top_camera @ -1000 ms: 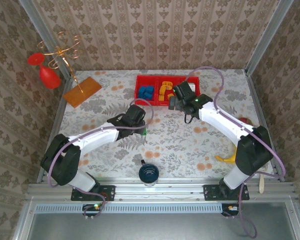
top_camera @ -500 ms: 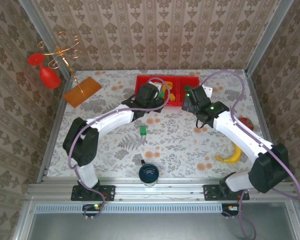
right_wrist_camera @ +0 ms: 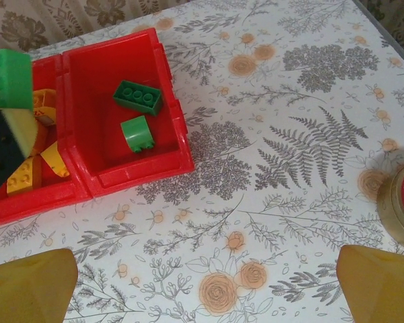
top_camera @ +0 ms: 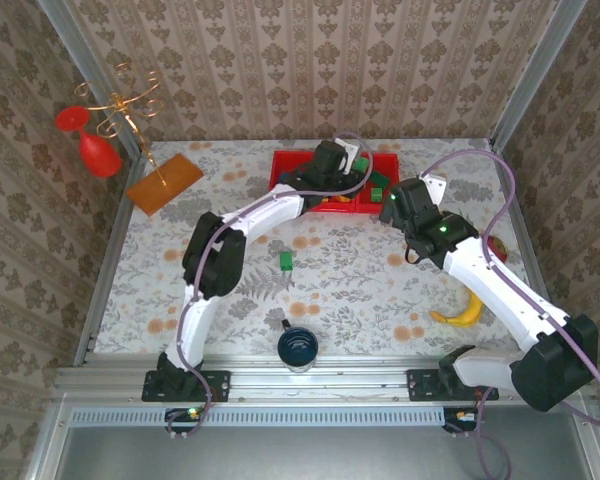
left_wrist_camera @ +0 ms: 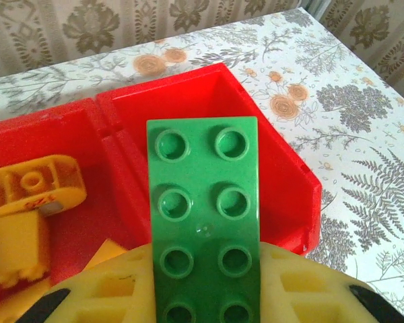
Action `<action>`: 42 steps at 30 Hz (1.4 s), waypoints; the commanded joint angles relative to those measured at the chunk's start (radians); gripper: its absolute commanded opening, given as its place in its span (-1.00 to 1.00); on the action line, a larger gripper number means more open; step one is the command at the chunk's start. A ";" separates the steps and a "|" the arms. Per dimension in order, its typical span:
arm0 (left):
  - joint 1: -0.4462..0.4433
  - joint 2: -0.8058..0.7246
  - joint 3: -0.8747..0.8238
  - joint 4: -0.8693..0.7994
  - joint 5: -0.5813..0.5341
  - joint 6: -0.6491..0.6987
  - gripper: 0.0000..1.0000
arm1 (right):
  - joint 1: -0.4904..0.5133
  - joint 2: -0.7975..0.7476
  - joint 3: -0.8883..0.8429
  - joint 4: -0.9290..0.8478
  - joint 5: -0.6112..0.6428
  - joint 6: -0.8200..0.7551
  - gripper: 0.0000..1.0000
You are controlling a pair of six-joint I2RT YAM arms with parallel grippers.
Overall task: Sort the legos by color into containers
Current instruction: Place the lego in the container.
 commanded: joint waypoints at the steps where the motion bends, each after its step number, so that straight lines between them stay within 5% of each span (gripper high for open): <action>1: -0.005 0.064 0.136 -0.038 0.056 0.046 -0.55 | -0.005 -0.033 -0.010 -0.002 0.049 0.024 1.00; 12: -0.004 0.276 0.458 -0.126 0.116 0.046 -0.39 | -0.008 -0.038 -0.004 0.001 0.034 0.021 1.00; 30: 0.019 0.283 0.533 -0.140 0.065 0.033 0.16 | -0.009 -0.053 -0.004 -0.003 0.010 0.004 1.00; 35: 0.020 0.207 0.492 -0.159 0.046 0.043 0.22 | -0.009 -0.064 -0.004 0.000 0.003 -0.001 1.00; 42: 0.024 -0.056 0.171 -0.034 -0.002 0.035 0.39 | -0.009 -0.060 -0.008 0.034 -0.065 -0.024 1.00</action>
